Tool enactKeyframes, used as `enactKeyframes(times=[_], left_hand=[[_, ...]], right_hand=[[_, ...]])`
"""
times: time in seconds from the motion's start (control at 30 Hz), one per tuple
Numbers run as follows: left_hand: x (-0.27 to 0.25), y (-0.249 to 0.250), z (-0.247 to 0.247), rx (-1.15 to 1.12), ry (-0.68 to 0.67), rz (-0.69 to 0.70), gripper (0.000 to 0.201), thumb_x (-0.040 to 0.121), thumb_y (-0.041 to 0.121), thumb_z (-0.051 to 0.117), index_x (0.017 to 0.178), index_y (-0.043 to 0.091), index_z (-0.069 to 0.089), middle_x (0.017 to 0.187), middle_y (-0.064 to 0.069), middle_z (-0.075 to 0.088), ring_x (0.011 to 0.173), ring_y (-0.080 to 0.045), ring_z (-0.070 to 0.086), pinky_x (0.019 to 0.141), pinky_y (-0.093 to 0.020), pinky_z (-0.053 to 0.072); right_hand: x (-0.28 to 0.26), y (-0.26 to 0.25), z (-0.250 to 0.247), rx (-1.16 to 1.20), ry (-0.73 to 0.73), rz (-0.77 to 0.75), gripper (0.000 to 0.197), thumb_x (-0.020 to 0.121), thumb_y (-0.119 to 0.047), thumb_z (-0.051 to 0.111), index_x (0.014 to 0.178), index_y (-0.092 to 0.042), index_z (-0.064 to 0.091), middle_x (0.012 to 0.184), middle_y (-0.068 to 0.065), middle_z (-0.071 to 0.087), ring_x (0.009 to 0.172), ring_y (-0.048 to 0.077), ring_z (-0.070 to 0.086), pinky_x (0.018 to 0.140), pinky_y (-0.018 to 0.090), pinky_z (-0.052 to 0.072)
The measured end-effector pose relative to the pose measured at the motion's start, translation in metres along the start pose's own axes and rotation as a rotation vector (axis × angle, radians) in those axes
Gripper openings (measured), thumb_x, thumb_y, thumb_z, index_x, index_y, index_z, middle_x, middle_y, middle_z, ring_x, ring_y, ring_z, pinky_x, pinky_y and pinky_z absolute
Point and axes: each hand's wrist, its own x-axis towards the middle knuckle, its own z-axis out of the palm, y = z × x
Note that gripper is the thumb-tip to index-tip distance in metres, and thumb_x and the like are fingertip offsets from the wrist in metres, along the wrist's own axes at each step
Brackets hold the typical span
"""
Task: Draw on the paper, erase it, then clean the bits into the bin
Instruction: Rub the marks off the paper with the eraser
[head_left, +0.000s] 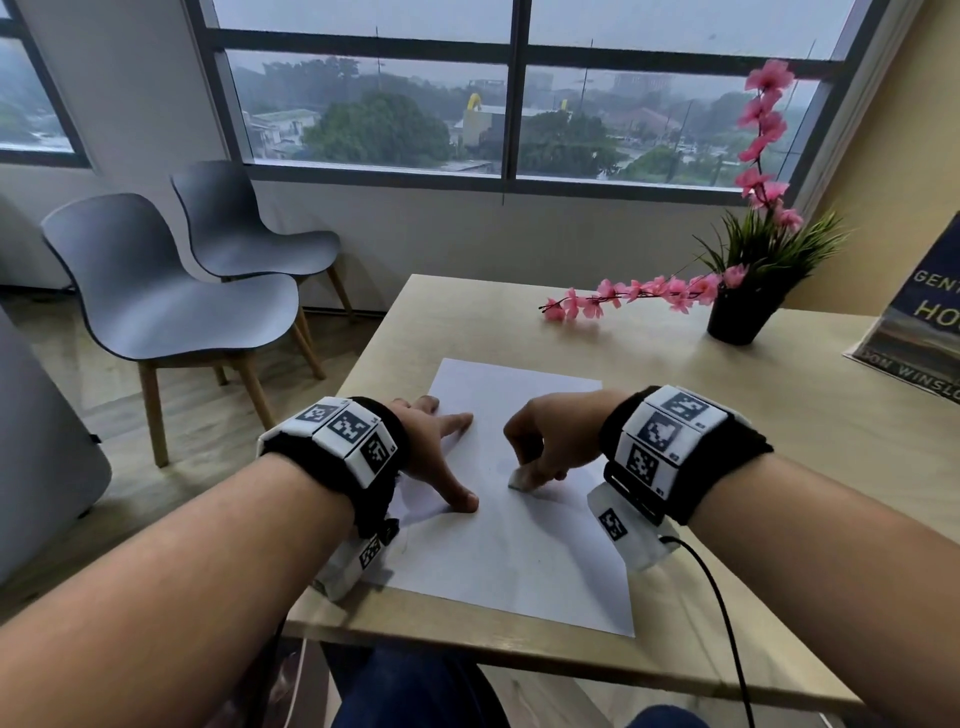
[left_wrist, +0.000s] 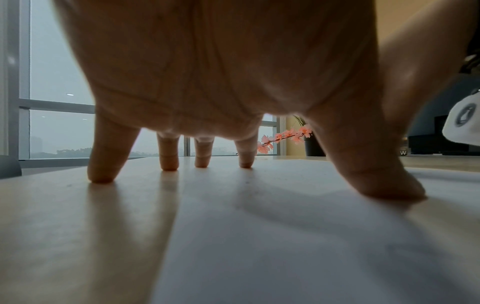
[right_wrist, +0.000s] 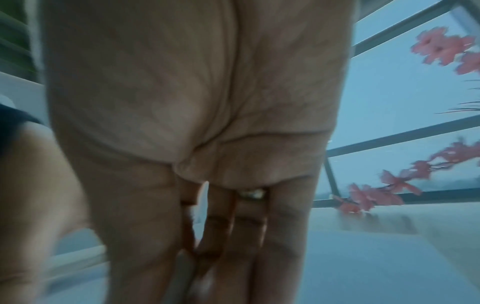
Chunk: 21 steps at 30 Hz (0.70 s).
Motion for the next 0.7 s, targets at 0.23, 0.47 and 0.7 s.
enactKeyframes(times=[0.23,0.47,0.7], left_hand=[[-0.001,0.0,-0.001,-0.005,-0.002,0.006,0.118,0.056,0.08,0.065,0.146,0.049,-0.003,0.16,0.003,-0.007,0.147,-0.029,0.001,0.117,-0.053,0.015],[-0.001,0.001,-0.001,-0.001,0.008,0.011,0.117,0.057,0.079,0.065,0.147,0.048,-0.003,0.16,0.002,-0.007,0.147,-0.029,0.001,0.117,-0.053,0.016],[-0.001,0.0,-0.001,-0.001,0.001,0.004,0.117,0.056,0.08,0.065,0.146,0.049,-0.003,0.16,0.003,-0.007,0.147,-0.028,0.001,0.116,-0.053,0.016]], right_hand=[[0.009,0.01,-0.009,0.04,0.049,0.056,0.026,0.082,-0.04,0.074,0.084,-0.019,0.059,0.075,-0.003,0.067,0.067,0.011,0.061,0.059,0.021,0.045],[0.007,0.008,-0.002,0.045,-0.047,0.009,0.029,0.078,-0.048,0.075,0.083,-0.022,0.061,0.073,-0.009,0.069,0.069,0.008,0.065,0.066,0.023,0.048],[0.004,0.016,-0.005,0.018,0.047,0.048,0.026,0.084,-0.042,0.072,0.08,-0.021,0.057,0.073,-0.005,0.067,0.066,0.011,0.06,0.061,0.023,0.044]])
